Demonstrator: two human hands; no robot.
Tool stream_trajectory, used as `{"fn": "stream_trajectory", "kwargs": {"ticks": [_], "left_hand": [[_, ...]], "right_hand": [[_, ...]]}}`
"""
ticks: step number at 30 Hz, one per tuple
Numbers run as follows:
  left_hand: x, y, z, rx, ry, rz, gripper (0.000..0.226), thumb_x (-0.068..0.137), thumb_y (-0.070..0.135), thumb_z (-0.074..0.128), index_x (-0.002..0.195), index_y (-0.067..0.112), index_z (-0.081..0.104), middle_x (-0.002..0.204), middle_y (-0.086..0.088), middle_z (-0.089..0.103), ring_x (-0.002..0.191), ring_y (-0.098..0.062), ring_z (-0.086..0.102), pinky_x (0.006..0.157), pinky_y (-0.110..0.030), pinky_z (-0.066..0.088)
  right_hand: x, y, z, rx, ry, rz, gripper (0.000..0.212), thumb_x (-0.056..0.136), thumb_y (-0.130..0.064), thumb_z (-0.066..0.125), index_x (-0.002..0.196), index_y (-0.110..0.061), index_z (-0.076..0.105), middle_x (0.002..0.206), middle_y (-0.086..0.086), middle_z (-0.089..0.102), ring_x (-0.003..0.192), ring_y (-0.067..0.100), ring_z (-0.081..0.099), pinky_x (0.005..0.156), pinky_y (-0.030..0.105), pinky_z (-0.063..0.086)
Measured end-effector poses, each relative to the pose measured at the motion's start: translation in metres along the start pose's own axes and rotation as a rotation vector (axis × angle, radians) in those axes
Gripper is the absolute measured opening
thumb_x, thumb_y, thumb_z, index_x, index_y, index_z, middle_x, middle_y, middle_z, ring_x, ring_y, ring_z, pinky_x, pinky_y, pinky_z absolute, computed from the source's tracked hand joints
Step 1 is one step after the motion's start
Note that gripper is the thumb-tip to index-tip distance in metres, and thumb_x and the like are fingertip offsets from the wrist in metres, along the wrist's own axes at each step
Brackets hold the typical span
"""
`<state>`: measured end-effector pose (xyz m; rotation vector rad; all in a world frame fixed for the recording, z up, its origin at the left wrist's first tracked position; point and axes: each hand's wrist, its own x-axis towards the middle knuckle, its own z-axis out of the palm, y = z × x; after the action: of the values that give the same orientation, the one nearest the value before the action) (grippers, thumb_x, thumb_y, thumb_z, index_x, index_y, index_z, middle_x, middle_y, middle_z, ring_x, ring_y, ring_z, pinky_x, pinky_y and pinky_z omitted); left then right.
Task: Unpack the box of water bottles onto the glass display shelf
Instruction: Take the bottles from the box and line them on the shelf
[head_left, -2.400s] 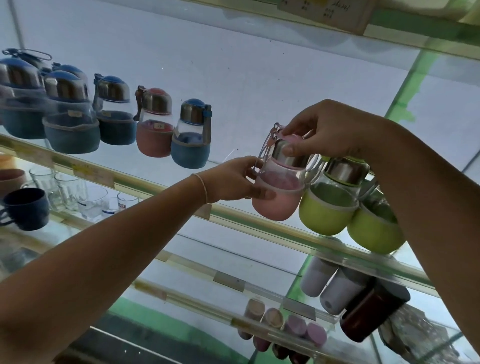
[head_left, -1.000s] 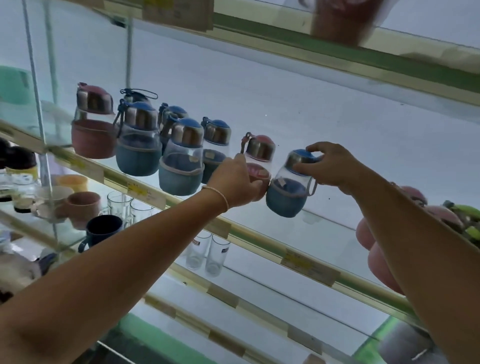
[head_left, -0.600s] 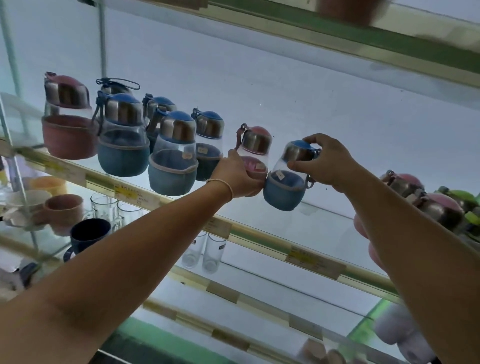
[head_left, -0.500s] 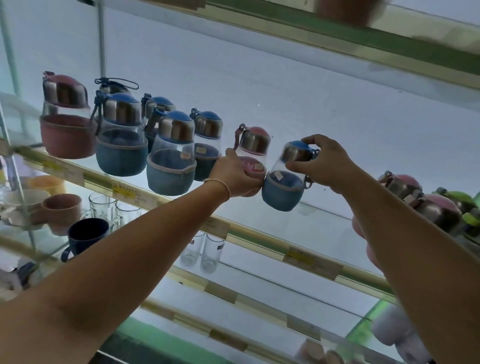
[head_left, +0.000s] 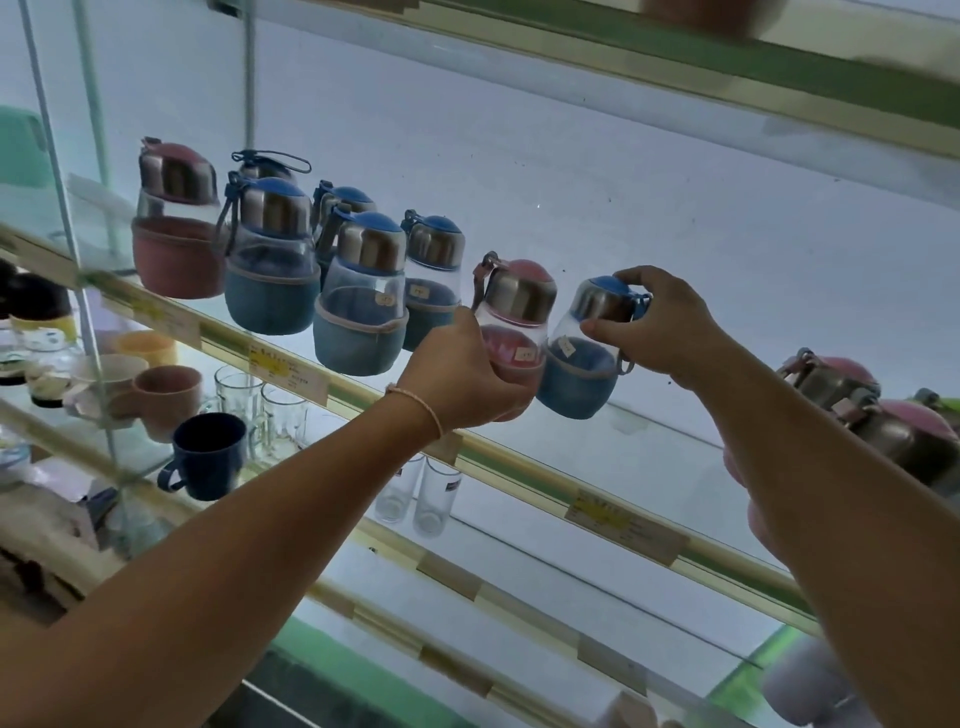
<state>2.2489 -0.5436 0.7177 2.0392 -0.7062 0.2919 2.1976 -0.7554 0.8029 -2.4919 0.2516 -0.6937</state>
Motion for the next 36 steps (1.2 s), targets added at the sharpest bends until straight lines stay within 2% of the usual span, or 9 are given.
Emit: {"fn": "stream_trajectory", "kwargs": {"ticks": [4,8,11,22,25,27,30,34,36], "left_hand": [[-0.012,0.006,-0.002,0.003,0.044,0.020,0.072,0.074,0.056,0.076,0.125,0.018,0.042,0.104,0.005,0.061,0.089,-0.011,0.061,0.061,-0.009,0.045],[-0.019,0.006,-0.002,0.024,0.067,0.038,0.071,0.076,0.060,0.072,0.126,0.020,0.043,0.106,0.004,0.064,0.091,-0.013,0.065,0.070,-0.017,0.054],[-0.021,0.006,-0.002,0.054,0.103,0.033,0.071,0.075,0.064,0.070,0.125,0.020,0.043,0.104,0.004,0.066,0.090,-0.013,0.066,0.074,-0.023,0.058],[-0.037,0.009,-0.009,0.101,0.135,0.049,0.072,0.075,0.059,0.072,0.128,0.019,0.043,0.106,0.006,0.065,0.089,-0.012,0.064,0.076,-0.023,0.057],[-0.040,0.010,-0.009,0.093,0.148,0.046,0.072,0.075,0.058,0.072,0.128,0.020,0.043,0.105,0.006,0.066,0.088,-0.012,0.065,0.075,-0.023,0.058],[-0.041,0.011,-0.009,0.082,0.148,0.042,0.070,0.076,0.057,0.072,0.128,0.020,0.042,0.106,0.007,0.065,0.087,-0.010,0.064,0.073,-0.020,0.055],[-0.041,0.011,-0.008,0.080,0.158,0.039,0.070,0.077,0.058,0.072,0.128,0.021,0.042,0.106,0.007,0.065,0.088,-0.011,0.064,0.074,-0.021,0.055],[-0.042,0.011,-0.009,0.102,0.157,0.030,0.070,0.075,0.059,0.071,0.127,0.020,0.044,0.106,0.006,0.065,0.090,-0.012,0.064,0.077,-0.025,0.058],[-0.042,0.011,-0.008,0.110,0.143,0.017,0.069,0.075,0.059,0.072,0.125,0.020,0.045,0.105,0.006,0.064,0.090,-0.013,0.064,0.077,-0.026,0.058]], "right_hand": [[0.005,-0.005,0.006,0.018,-0.030,-0.024,0.066,0.074,-0.030,0.086,0.131,-0.026,0.053,0.118,0.002,0.059,0.102,0.023,0.061,0.067,0.023,0.051],[0.013,-0.011,0.016,0.051,-0.054,-0.035,0.069,0.071,-0.028,0.088,0.131,-0.026,0.054,0.120,0.004,0.059,0.104,0.025,0.063,0.079,0.035,0.060],[0.019,-0.015,0.019,0.065,-0.069,-0.037,0.069,0.069,-0.029,0.089,0.129,-0.027,0.055,0.122,0.004,0.059,0.104,0.026,0.062,0.078,0.035,0.060],[0.027,-0.028,0.035,0.116,-0.108,-0.050,0.071,0.064,-0.039,0.090,0.126,-0.031,0.056,0.120,0.002,0.062,0.102,0.024,0.065,0.083,0.040,0.061],[0.031,-0.034,0.042,0.126,-0.116,-0.051,0.071,0.065,-0.030,0.089,0.128,-0.029,0.056,0.117,0.004,0.062,0.101,0.027,0.065,0.085,0.044,0.060],[0.034,-0.038,0.047,0.125,-0.121,-0.055,0.070,0.066,-0.023,0.088,0.129,-0.028,0.056,0.118,0.006,0.062,0.102,0.028,0.064,0.085,0.042,0.060],[0.037,-0.042,0.052,0.114,-0.119,-0.064,0.069,0.070,-0.016,0.086,0.131,-0.027,0.055,0.122,0.006,0.060,0.104,0.027,0.062,0.076,0.033,0.057],[0.037,-0.044,0.052,0.096,-0.136,-0.069,0.070,0.072,-0.012,0.085,0.134,-0.026,0.054,0.124,0.005,0.059,0.105,0.027,0.060,0.076,0.033,0.056],[0.037,-0.044,0.047,0.102,-0.185,-0.065,0.071,0.074,-0.014,0.085,0.136,-0.026,0.053,0.126,0.006,0.059,0.105,0.024,0.061,0.082,0.034,0.056]]}}
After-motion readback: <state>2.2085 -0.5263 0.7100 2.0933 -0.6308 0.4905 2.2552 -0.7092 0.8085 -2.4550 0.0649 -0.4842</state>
